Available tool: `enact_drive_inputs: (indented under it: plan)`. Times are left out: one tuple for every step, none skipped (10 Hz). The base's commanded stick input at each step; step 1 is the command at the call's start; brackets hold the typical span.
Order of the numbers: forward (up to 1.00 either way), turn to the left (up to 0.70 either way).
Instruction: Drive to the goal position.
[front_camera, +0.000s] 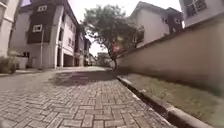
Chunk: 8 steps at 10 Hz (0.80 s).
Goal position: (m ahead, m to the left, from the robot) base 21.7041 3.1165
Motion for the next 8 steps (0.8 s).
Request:
enact_drive_inputs:
  plan:
    - [0.50, 0.00]
    - [0.50, 0.00]
    - [0.50, 0.00]
    - [0.50, 0.00]
    - [0.50, 0.00]
    - [0.50, 0.00]
    - [0.50, 0.00]
    - [0.50, 0.00]
